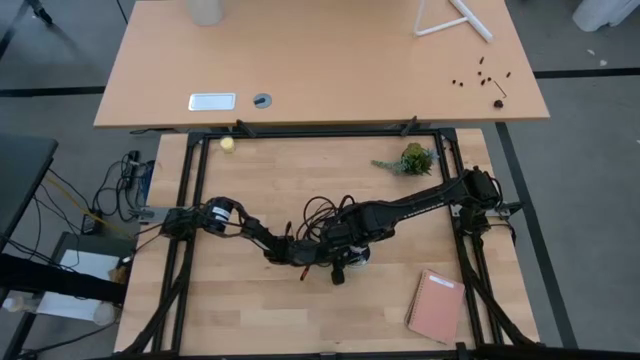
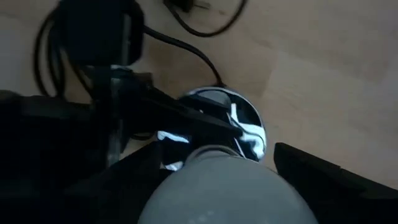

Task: Screw lightbulb
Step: Insert the light bulb into the lamp

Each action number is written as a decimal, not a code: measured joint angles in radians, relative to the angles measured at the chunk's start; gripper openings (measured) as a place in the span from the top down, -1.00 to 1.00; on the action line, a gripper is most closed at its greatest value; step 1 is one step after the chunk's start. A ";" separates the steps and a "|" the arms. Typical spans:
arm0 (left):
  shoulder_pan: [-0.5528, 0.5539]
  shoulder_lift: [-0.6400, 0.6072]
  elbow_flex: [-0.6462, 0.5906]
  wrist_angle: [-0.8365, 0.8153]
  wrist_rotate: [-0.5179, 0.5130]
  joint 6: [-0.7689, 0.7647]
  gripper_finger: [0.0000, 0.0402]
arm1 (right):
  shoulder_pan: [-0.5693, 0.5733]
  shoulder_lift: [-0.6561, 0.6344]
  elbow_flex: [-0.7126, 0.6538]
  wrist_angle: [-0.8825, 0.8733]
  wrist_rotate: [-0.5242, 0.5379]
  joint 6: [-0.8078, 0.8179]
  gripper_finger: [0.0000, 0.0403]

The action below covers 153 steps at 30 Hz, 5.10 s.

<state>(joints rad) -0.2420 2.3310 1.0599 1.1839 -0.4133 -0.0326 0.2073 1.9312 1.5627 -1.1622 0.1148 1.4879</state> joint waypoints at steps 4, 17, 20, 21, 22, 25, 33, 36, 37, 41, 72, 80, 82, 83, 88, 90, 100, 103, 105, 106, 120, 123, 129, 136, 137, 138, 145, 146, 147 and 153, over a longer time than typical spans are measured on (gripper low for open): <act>0.000 0.000 0.000 0.000 0.000 0.003 0.09 | 0.007 0.001 0.009 0.014 0.019 -0.056 -0.77; 0.000 0.000 0.000 -0.002 0.001 0.005 0.09 | 0.000 0.006 0.095 -0.086 -0.012 -0.210 -0.96; 0.000 0.000 0.000 -0.003 0.001 0.005 0.09 | -0.001 0.005 0.102 -0.088 -0.032 -0.287 -0.96; 0.000 0.000 0.000 -0.003 0.002 0.004 0.09 | -0.001 0.004 0.102 -0.088 -0.041 -0.316 -0.96; 0.000 -0.001 0.000 -0.004 0.002 0.004 0.09 | -0.001 0.004 0.102 -0.090 -0.052 -0.353 -0.96; 0.000 -0.001 0.000 -0.007 0.002 0.004 0.09 | 0.000 0.004 0.102 -0.090 -0.074 -0.489 -0.95; 0.000 -0.001 0.000 -0.007 0.002 0.003 0.09 | 0.002 0.002 0.102 -0.090 -0.089 -1.018 -0.94; 0.000 -0.001 0.000 -0.007 0.002 0.003 0.09 | 0.003 0.002 0.103 -0.090 -0.089 -1.259 -0.94; 0.000 -0.001 0.000 -0.007 0.002 0.003 0.09 | 0.003 0.002 0.103 -0.089 -0.089 -1.340 -0.94; 0.000 -0.001 0.000 -0.007 0.002 0.003 0.09 | 0.007 0.000 0.103 -0.089 -0.090 -1.621 -0.94; -0.001 -0.001 0.000 -0.007 0.002 0.010 0.09 | 0.010 -0.002 0.035 0.021 -0.082 -2.531 -0.86; -0.003 0.000 0.000 -0.008 0.006 0.010 0.09 | 0.004 -0.009 -0.004 0.034 -0.175 -2.539 -0.85; -0.003 0.000 0.000 -0.008 0.006 0.010 0.09 | 0.005 -0.009 -0.010 0.041 -0.182 -2.539 -0.85; -0.003 0.000 0.000 -0.008 0.006 0.009 0.09 | 0.004 -0.009 -0.010 0.041 -0.184 -2.539 -0.85; -0.002 0.000 0.000 -0.008 0.006 0.008 0.09 | -0.002 -0.007 -0.011 0.044 -0.191 -2.531 -0.85; -0.002 0.000 0.000 -0.008 0.006 0.008 0.09 | -0.003 -0.006 -0.012 0.048 -0.192 -2.509 -0.85; -0.002 0.000 0.000 -0.008 0.004 0.007 0.09 | -0.015 -0.003 -0.013 0.057 -0.201 -2.477 -0.38; -0.002 0.000 0.000 -0.009 0.004 0.007 0.09 | -0.016 -0.003 -0.013 0.052 -0.206 -2.474 -0.23; -0.002 0.000 0.000 -0.009 0.004 0.007 0.09 | -0.016 -0.002 -0.013 0.047 -0.208 -2.458 -0.22; -0.002 0.000 0.000 -0.009 0.004 0.007 0.09 | -0.017 -0.002 -0.013 0.047 -0.208 -2.442 -0.22; -0.002 0.000 0.000 -0.008 0.003 0.006 0.09 | -0.019 -0.001 -0.013 0.044 -0.211 -2.095 -0.25; -0.002 0.000 0.000 -0.008 0.003 0.005 0.09 | -0.015 -0.001 -0.013 0.044 -0.209 -2.002 -0.25; -0.002 0.000 0.000 -0.008 0.003 0.003 0.09 | -0.011 -0.001 -0.014 0.041 -0.203 -1.767 -0.31; -0.002 0.000 0.000 -0.008 0.003 0.002 0.09 | -0.011 -0.001 -0.014 0.046 -0.199 -1.453 -0.27; -0.002 0.000 0.000 -0.008 0.003 0.002 0.09 | -0.011 -0.001 -0.014 0.047 -0.193 -1.404 -0.28; -0.002 0.000 0.000 -0.008 0.003 0.002 0.09 | -0.011 -0.001 -0.014 0.050 -0.187 -1.354 -0.29; -0.002 0.000 0.000 -0.008 0.002 -0.001 0.09 | -0.010 -0.001 -0.015 0.060 -0.155 -1.064 -0.32; -0.002 0.000 0.000 -0.008 0.002 -0.001 0.09 | -0.010 -0.001 -0.015 0.060 -0.146 -1.024 -0.32; -0.002 0.000 0.000 -0.008 0.002 0.000 0.09 | -0.009 -0.001 -0.015 0.060 -0.138 -0.978 -0.31; -0.002 0.000 0.000 -0.007 0.002 -0.002 0.09 | -0.009 -0.001 -0.016 0.061 -0.115 -0.696 -0.30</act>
<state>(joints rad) -0.2441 2.3306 1.0599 1.1767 -0.4114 -0.0341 0.1982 1.9301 1.5471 -1.1015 -0.0003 0.7921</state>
